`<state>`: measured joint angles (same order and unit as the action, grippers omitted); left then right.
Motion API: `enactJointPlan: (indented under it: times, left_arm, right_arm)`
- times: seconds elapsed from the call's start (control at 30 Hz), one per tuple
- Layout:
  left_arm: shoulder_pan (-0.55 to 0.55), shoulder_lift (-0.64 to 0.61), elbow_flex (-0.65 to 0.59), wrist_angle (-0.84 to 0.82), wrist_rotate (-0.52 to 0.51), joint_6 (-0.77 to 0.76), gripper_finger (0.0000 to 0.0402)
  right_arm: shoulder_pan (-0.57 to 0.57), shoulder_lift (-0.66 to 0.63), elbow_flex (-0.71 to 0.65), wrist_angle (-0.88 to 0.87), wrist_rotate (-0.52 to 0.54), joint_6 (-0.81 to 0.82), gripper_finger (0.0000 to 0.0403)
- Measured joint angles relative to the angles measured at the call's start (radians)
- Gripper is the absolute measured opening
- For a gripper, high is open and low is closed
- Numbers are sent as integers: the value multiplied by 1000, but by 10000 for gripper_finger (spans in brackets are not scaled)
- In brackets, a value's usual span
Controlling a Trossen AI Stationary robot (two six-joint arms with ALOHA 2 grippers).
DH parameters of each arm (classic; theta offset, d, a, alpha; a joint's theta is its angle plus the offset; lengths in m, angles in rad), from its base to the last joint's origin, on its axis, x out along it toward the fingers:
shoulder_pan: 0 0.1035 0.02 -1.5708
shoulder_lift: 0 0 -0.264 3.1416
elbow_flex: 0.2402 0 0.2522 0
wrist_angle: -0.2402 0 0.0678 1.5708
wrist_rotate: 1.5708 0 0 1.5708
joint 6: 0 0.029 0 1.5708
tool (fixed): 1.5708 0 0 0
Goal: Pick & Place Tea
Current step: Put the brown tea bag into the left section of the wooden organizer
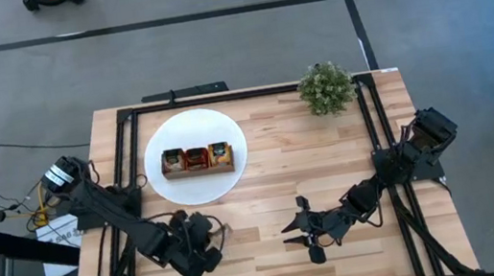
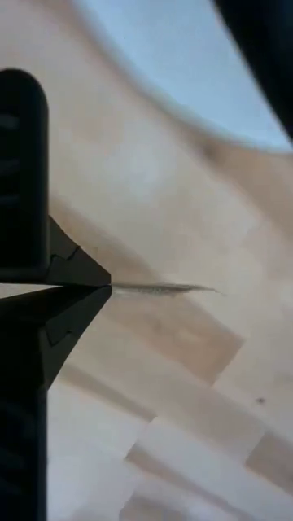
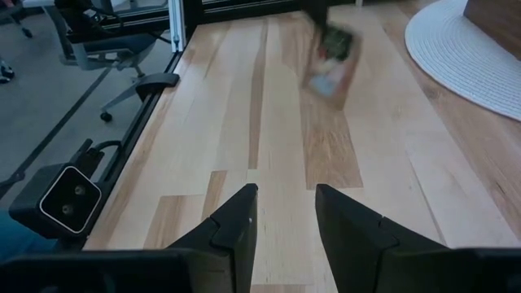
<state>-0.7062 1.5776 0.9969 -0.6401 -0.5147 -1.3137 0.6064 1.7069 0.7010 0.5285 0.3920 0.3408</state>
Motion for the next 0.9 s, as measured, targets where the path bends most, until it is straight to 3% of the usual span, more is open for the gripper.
enactJointPlan:
  times: [0.23, 0.43, 0.63, 0.9]
  left_arm:
    - [44, -2, 150, -379, -114, 137, 0]
    - [109, -2, 158, -697, -142, 163, 0]
    - [178, -2, 158, -906, -213, 261, 0]
    - [290, -3, 56, -916, -262, 424, 0]
  right_arm:
    - [0, 0, 0, 0, 0, 0, 118]
    - [0, 0, 0, 0, 0, 0, 118]
    - [0, 0, 0, -1, 0, 0, 118]
    - [0, 0, 0, -2, 0, 0, 118]
